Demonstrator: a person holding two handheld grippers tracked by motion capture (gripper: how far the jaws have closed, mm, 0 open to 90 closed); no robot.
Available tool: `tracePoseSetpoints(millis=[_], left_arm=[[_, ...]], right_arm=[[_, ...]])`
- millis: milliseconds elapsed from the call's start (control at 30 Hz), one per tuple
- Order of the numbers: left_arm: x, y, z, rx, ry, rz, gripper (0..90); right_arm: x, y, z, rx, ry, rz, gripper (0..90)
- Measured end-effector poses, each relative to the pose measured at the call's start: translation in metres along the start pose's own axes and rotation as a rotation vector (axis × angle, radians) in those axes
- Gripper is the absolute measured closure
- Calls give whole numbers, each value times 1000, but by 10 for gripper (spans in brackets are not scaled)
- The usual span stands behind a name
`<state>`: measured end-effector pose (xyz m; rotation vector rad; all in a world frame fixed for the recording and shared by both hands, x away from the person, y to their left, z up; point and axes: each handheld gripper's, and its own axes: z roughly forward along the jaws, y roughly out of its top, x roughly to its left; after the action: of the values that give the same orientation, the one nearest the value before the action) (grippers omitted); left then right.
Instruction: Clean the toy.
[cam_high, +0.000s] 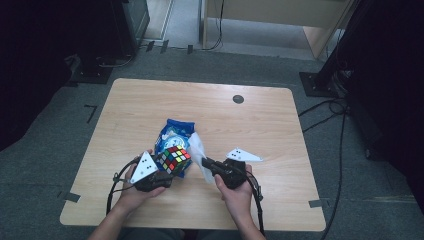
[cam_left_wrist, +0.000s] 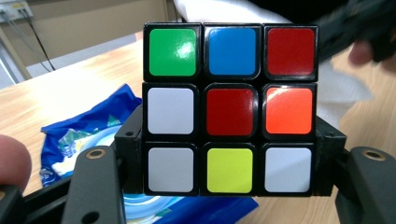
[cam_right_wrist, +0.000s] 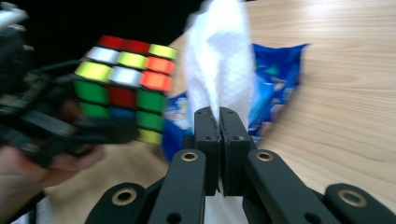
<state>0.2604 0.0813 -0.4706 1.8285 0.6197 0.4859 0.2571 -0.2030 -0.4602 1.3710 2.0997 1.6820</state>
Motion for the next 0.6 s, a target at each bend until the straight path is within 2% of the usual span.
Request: tracePoseSetpoints(millis=[133,200,267,333,367,500,600], left_arm=[[-4,1,2,2,11,13,337],[-7,1,3,1,14,20,337],[-10,1,5,7,24,25,337],[-14,1,7,7,25,18,337],[-16,1,8,8,26,21,337],[-25,2,10,-3,25,35,337],[-31,4,11,-12,21,47,336]], right_arm=[[-1,1,1,-16,-33,18,687],[1,2,-1,-39,-8,35,574],[5,4,-3,-54,29,74,523],[12,7,-4,-70,82,121,425],[17,9,-4,-70,88,128,368],[36,11,1,-55,62,121,199],[40,7,7,-26,41,132,170]])
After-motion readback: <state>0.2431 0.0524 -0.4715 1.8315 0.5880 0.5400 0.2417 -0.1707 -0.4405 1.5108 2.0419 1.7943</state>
